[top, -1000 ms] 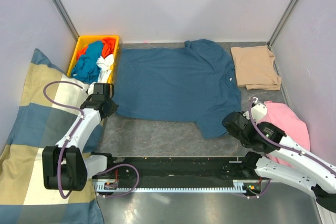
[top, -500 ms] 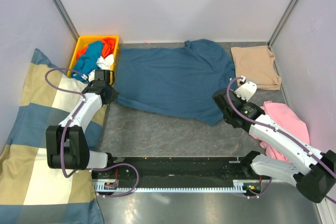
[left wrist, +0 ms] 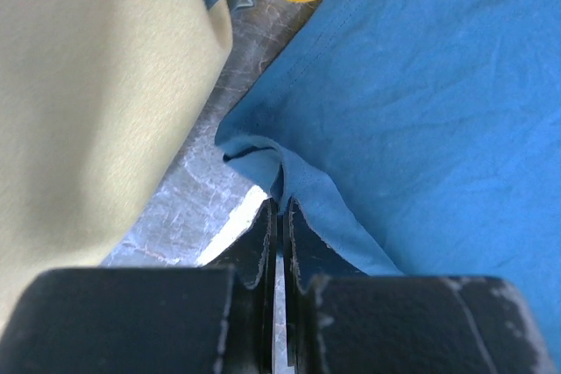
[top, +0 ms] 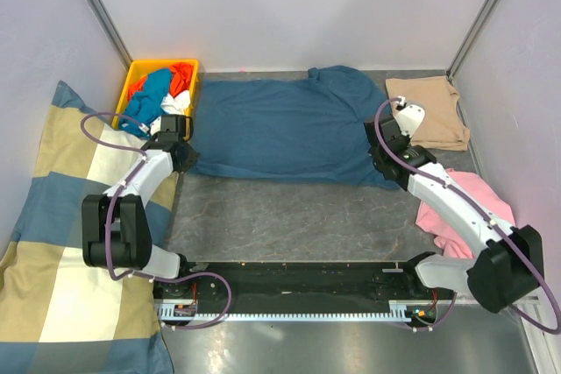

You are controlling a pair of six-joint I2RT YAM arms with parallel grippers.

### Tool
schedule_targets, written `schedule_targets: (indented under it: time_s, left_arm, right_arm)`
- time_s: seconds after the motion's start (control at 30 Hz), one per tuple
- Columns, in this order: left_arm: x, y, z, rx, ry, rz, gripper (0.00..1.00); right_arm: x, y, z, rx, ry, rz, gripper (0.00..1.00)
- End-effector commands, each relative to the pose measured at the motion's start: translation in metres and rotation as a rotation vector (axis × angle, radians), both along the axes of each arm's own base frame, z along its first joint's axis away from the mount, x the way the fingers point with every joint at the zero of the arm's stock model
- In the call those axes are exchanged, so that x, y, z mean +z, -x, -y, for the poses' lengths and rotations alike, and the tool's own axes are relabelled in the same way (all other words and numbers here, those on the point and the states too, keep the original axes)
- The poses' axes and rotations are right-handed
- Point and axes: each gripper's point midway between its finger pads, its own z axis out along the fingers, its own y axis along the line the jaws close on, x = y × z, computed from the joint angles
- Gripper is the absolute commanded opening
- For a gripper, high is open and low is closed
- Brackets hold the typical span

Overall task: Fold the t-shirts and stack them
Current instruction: Fold the tshirt

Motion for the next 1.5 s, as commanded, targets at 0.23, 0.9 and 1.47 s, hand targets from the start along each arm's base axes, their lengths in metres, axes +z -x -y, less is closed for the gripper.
schedule_targets:
  time_s: [0.23, 0.9, 1.47]
  left_arm:
    - [0.023, -0.052, -0.01, 0.026, -0.016, 0.093, 0.02]
    - [-0.003, -0.076, -0.026, 0.066, 0.002, 0.044, 0.02]
    - [-0.013, -0.102, -0.031, 0.072, 0.026, 0.032, 0.02]
  right_arm:
    - [-0.001, -0.059, -0.012, 0.049, -0.011, 0.02, 0.0]
    - [-0.02, -0.142, -0.001, 0.042, -0.03, -0.026, 0.0]
    - [-0.033, -0.169, 0.003, 0.025, -0.03, -0.042, 0.0]
